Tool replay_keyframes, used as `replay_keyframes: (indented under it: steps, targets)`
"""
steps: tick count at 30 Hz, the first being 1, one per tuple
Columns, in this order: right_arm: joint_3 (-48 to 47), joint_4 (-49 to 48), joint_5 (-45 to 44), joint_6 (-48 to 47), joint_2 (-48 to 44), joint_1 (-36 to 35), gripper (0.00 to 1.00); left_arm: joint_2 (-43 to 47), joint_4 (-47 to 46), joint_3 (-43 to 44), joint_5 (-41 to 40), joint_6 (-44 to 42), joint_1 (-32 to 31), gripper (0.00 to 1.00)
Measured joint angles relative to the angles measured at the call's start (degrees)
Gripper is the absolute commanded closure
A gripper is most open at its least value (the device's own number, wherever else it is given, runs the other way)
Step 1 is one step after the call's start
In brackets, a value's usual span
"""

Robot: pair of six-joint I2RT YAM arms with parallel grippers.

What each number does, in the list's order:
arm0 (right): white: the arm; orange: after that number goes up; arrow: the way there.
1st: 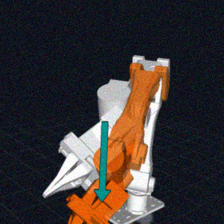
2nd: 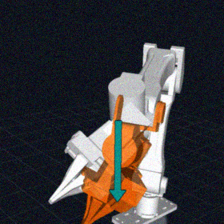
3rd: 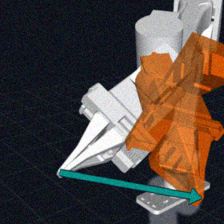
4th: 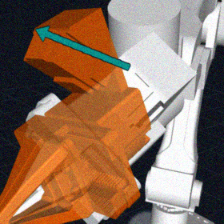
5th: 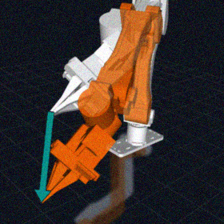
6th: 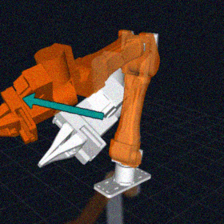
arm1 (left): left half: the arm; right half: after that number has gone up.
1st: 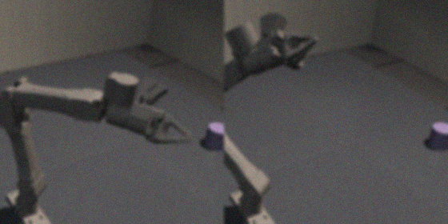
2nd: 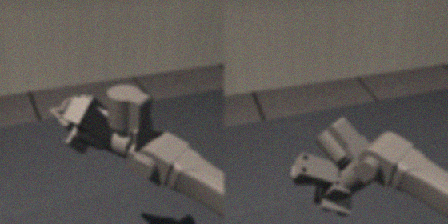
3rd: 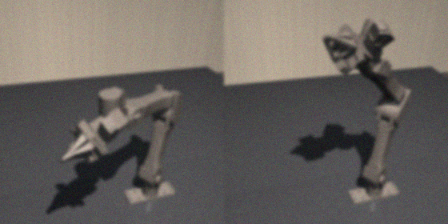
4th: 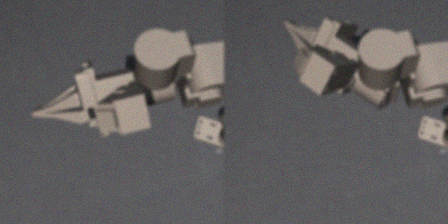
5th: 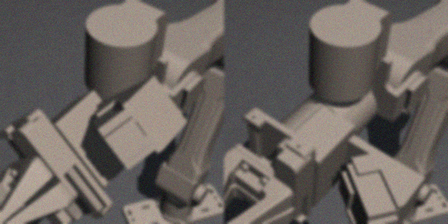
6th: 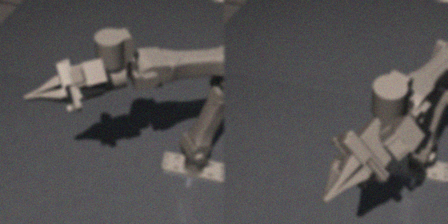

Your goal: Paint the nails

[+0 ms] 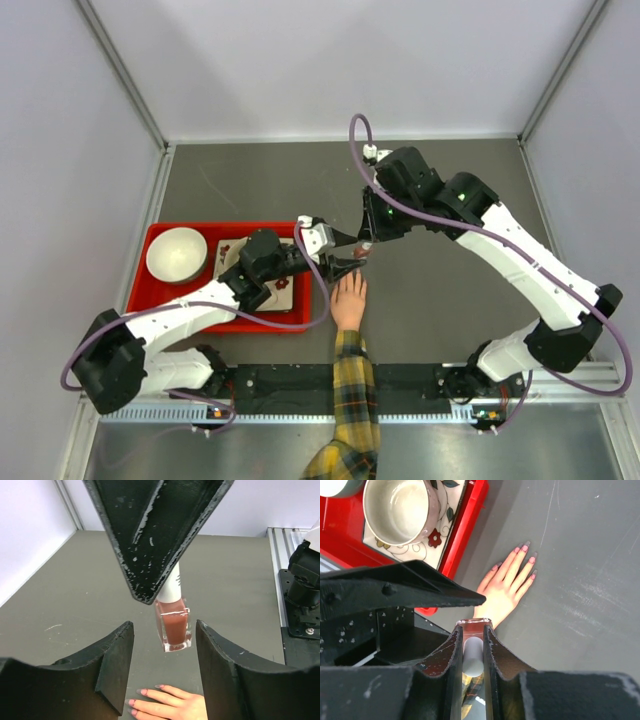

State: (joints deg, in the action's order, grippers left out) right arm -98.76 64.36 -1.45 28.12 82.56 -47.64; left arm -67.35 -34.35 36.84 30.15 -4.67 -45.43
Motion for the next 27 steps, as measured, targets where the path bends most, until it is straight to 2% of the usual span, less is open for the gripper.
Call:
replay_keyframes:
  steps: [12,27]
  targets:
    - [0.0,0.0,-0.9,2.0,0.0,0.0,1.00,-0.4,-0.9,0.2,-1.3,0.0,-0.8,0.51]
    - [-1.0,0.0,-0.9,4.0,0.1,0.0,1.00,-0.4,-1.6,0.4,-2.4,0.0,-1.5,0.49]
